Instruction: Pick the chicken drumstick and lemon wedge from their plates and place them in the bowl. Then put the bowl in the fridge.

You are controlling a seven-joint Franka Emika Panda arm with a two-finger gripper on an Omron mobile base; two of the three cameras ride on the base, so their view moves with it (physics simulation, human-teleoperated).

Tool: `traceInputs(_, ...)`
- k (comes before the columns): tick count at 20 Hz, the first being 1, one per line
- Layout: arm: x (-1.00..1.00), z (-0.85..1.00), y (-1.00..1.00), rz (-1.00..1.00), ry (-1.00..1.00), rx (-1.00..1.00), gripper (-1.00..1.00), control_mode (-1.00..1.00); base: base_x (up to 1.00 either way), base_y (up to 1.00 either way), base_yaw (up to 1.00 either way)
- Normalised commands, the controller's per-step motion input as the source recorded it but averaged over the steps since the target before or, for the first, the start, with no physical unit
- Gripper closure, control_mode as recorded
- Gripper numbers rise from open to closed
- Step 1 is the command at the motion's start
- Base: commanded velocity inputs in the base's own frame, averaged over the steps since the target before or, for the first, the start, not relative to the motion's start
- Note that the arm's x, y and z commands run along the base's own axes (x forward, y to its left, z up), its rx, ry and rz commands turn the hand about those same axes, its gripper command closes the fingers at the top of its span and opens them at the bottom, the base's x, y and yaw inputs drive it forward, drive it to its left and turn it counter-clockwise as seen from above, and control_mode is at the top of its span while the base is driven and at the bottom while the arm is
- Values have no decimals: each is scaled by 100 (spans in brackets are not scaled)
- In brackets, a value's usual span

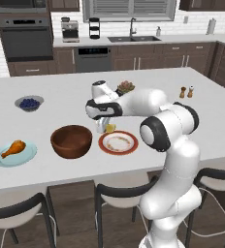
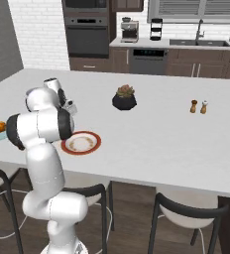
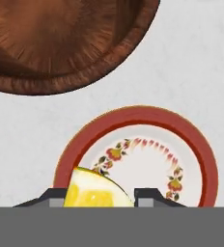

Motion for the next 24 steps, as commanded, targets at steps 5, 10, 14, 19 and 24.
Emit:
traceInputs(5, 6, 14, 94, 12, 0, 16, 100, -100, 0, 0, 0)
traceInputs(10, 31, 0, 81, 13, 2, 24, 100, -100, 0, 0, 0)
traceInputs(14, 38, -19, 54, 12, 7, 20, 100, -100, 0, 0, 0)
traceInputs(19, 24, -33, 53, 10, 5, 3, 100, -100, 0, 0, 0)
traceInputs(24, 0, -40, 42, 7, 7, 0, -100, -100, 0, 0, 0)
